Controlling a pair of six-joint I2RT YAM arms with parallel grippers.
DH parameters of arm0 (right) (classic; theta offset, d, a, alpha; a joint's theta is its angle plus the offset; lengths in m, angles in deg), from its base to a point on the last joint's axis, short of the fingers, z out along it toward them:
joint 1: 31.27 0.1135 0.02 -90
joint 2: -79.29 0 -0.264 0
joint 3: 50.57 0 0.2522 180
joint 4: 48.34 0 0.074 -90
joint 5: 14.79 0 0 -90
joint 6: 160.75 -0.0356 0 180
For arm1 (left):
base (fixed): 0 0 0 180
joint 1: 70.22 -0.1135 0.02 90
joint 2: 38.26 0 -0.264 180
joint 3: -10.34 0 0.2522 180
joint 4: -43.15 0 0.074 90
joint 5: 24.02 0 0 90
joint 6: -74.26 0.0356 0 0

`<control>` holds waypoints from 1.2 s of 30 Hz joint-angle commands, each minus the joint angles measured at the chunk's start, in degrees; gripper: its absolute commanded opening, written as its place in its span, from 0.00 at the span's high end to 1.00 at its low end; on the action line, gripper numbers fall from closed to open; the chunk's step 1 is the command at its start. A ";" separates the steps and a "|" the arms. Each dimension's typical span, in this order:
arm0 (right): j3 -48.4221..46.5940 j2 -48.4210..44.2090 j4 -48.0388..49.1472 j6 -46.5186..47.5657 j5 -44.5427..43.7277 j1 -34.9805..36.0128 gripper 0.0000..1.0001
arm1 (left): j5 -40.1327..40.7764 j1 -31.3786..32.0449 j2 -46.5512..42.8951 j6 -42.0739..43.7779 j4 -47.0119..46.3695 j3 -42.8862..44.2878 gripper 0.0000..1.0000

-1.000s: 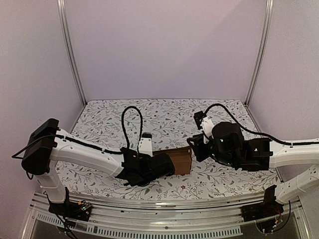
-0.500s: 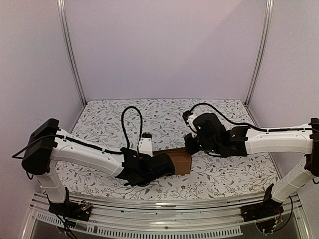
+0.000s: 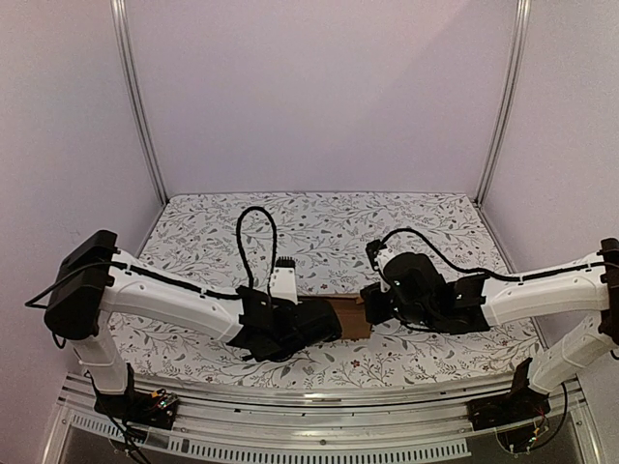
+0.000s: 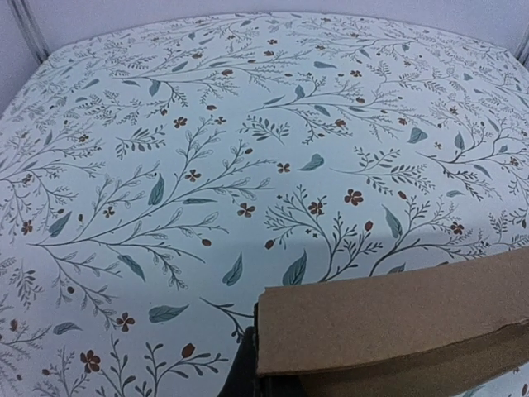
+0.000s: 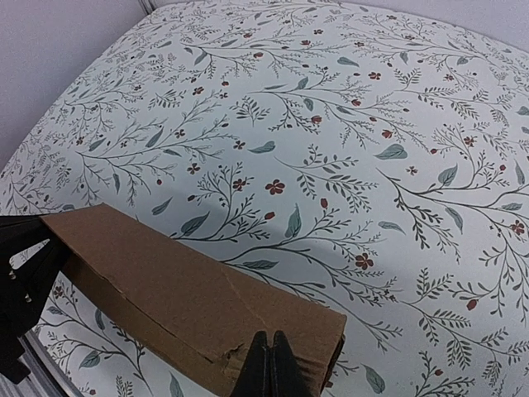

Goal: Fold the paper box

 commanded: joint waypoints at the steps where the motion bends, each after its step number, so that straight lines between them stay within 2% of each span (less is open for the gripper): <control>1: 1.66 0.17 -5.70 -2.98 0.48 1.04 1.00 | -5.84 0.30 2.94 -0.42 2.04 0.04 1.00; 8: 0.63 1.04 -6.72 -3.53 -0.40 1.05 1.00 | -6.15 0.41 2.72 -0.78 2.71 0.16 1.00; 14: 5.82 2.59 -1.85 -8.32 -0.41 1.93 1.00 | -7.48 0.38 2.80 -1.49 2.92 0.07 1.00; 22: 7.84 3.58 -1.55 -11.93 -2.42 3.17 1.00 | -11.90 0.38 -0.24 -2.86 3.71 -1.70 0.73; 28: 7.84 3.67 -1.68 -12.73 -4.83 3.21 1.00 | -18.39 1.02 -5.04 -1.74 3.85 -4.49 0.65; 36: 7.41 3.32 -2.22 -12.77 -6.20 3.23 1.00 | -28.24 1.35 -11.17 6.61 3.97 -6.03 0.59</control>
